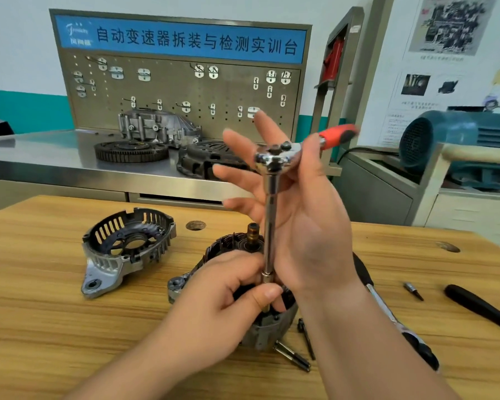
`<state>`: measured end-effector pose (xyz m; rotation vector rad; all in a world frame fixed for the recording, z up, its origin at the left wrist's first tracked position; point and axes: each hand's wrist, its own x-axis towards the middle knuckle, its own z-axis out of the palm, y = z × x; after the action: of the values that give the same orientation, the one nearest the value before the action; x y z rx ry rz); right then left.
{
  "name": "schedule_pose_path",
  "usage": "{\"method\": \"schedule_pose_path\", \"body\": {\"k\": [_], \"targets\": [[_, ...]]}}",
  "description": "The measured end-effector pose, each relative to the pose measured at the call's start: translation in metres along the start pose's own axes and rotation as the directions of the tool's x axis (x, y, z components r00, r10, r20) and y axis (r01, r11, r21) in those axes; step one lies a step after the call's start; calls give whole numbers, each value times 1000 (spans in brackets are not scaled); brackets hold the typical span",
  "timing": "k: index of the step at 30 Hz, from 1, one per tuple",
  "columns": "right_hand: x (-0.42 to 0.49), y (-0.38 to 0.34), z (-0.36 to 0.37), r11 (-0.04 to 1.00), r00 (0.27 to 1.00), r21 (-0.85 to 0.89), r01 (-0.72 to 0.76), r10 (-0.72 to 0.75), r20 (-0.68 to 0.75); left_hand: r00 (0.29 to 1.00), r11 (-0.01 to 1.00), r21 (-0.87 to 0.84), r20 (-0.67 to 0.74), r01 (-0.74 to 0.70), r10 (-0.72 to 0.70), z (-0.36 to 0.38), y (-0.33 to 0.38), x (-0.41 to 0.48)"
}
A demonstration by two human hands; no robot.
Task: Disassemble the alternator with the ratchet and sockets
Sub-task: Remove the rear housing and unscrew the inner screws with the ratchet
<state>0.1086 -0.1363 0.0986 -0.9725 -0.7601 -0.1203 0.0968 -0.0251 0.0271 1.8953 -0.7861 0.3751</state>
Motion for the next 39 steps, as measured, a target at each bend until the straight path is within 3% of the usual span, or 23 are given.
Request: {"method": "schedule_pose_path", "body": {"k": [3,5,12,19,26,31,33,36,39], "targets": [[-1,0,2,982,985,-81,170,-169,14,999,999,-20,-19,42,-42,1,1,-1],[-2,0,1,975,978,-75,208,-207,15,998,999,6,-27,52,-52,1,1,0],[-1,0,-3,988,1000,155,-12,16,-25,998,989,135,-2,-62,63,-2,2,1],[-1,-2,-3,961,970,-133,241,-244,0,1000,999,45,-18,-2,3,0,-1,-1],[0,-3,-7,998,999,68,12,-9,-49,999,997,66,14,-44,43,-4,2,2],[0,-6,-3,983,984,-91,162,-168,-53,1000,1000,8,13,17,-17,-3,2,2],[1,-6,-3,979,981,-74,188,-191,-33,999,1000,-2,-12,29,-29,-1,2,2],[2,-6,-5,995,997,74,73,-73,-2,1000,1000,27,-25,11,-10,-1,2,1],[2,-5,-10,991,996,106,-87,86,13,999,998,60,-18,-29,30,-1,4,1]]}}
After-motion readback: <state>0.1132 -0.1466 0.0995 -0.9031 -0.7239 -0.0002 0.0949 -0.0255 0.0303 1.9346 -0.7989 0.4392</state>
